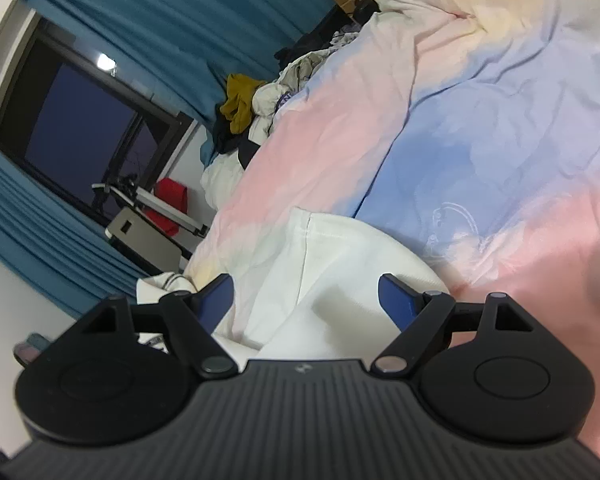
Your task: Fold clothes
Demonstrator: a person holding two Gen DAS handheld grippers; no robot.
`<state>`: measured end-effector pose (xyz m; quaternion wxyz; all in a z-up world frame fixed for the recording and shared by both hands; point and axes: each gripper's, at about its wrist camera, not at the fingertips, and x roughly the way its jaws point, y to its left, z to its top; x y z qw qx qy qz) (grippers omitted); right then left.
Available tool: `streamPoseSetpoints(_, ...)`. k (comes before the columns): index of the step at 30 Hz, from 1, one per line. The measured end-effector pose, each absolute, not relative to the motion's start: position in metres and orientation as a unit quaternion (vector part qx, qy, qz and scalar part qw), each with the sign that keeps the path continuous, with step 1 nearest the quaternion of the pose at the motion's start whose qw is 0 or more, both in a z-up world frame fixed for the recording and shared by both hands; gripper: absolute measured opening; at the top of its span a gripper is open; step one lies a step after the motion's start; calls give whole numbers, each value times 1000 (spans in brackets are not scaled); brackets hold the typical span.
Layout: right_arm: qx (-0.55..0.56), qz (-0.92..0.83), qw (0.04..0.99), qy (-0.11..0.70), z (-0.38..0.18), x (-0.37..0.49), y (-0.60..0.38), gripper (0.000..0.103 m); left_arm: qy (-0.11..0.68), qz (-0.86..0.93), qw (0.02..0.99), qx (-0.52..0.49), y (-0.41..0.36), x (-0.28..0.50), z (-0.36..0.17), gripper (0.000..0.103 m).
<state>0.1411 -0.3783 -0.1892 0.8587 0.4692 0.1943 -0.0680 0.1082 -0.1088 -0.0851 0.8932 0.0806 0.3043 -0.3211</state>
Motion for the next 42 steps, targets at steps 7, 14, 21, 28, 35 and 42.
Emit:
streamPoseSetpoints(7, 493, -131, 840, 186, -199, 124, -400, 82, 303, -244, 921, -21, -18, 77, -73, 51)
streamPoseSetpoints(14, 565, -159, 786, 193, -211, 107, -400, 82, 309, -184, 922, -141, 49, 73, -64, 54)
streamPoseSetpoints(21, 628, -118, 735, 227, -232, 119, -375, 82, 302, -169, 921, -180, 68, 70, -59, 58)
streamPoseSetpoints(28, 617, -122, 749, 211, -244, 155, -368, 60, 304, -150, 924, -178, 67, 69, -62, 59)
streamPoseSetpoints(35, 564, -157, 780, 222, -242, 189, -379, 11, 322, -124, 925, -160, 59, 84, -80, 59)
streamPoseSetpoints(42, 582, -144, 788, 140, -209, 200, -413, 9, 333, -115, 922, -161, 52, 97, -92, 59)
